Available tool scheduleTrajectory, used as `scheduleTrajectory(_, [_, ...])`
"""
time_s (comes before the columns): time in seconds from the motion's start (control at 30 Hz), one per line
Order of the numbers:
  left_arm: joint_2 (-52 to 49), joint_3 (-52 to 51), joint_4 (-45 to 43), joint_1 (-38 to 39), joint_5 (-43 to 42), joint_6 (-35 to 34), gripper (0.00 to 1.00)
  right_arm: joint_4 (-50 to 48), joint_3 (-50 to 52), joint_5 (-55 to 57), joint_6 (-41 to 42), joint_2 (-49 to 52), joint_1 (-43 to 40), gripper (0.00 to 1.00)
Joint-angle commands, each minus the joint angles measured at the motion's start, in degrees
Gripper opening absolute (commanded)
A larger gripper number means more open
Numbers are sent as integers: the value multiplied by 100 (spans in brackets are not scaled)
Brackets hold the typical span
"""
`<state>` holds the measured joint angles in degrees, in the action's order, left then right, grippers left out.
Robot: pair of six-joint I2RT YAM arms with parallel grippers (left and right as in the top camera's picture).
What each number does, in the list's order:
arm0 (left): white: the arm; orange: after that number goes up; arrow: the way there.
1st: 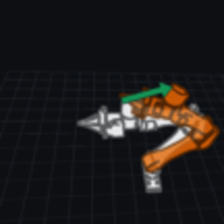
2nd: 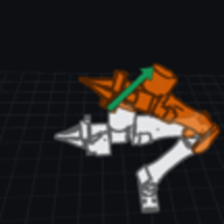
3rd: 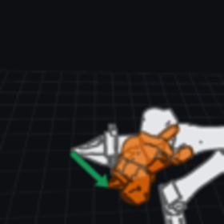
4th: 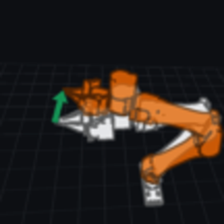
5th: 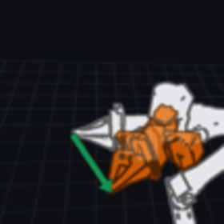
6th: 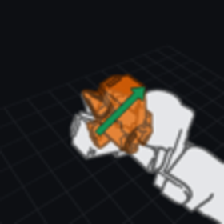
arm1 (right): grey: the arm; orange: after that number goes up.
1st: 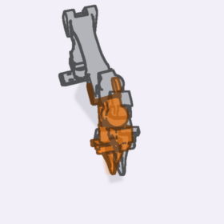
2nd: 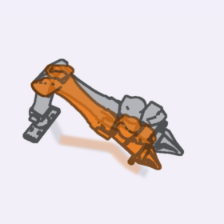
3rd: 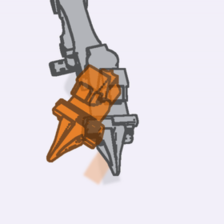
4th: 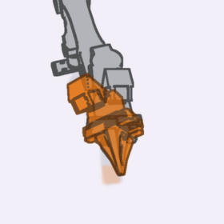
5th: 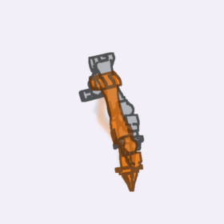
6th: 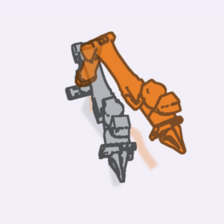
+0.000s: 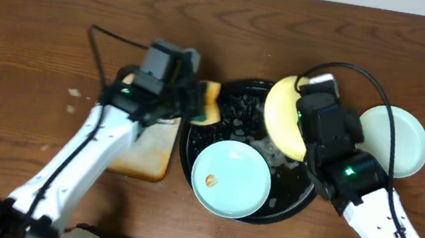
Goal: Clean dirty plates on tray and stack at the side
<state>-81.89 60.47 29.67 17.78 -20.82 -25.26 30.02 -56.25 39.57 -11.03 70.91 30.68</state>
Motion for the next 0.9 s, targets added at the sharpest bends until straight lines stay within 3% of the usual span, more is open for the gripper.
scheduleTrajectory(0.0, [144, 20, 654, -496, 1005, 256, 8, -356, -107, 852, -1451, 13, 280, 1])
scheduleTrajectory(0.37, [11, -63, 1322, -1408, 1128, 297, 8, -734, -107, 2157, -2614, 13, 1626, 1])
scheduleTrajectory(0.87, [11, -63, 1362, -1456, 1128, 299, 8, -1019, -107, 2811, -2614, 13, 1934, 1])
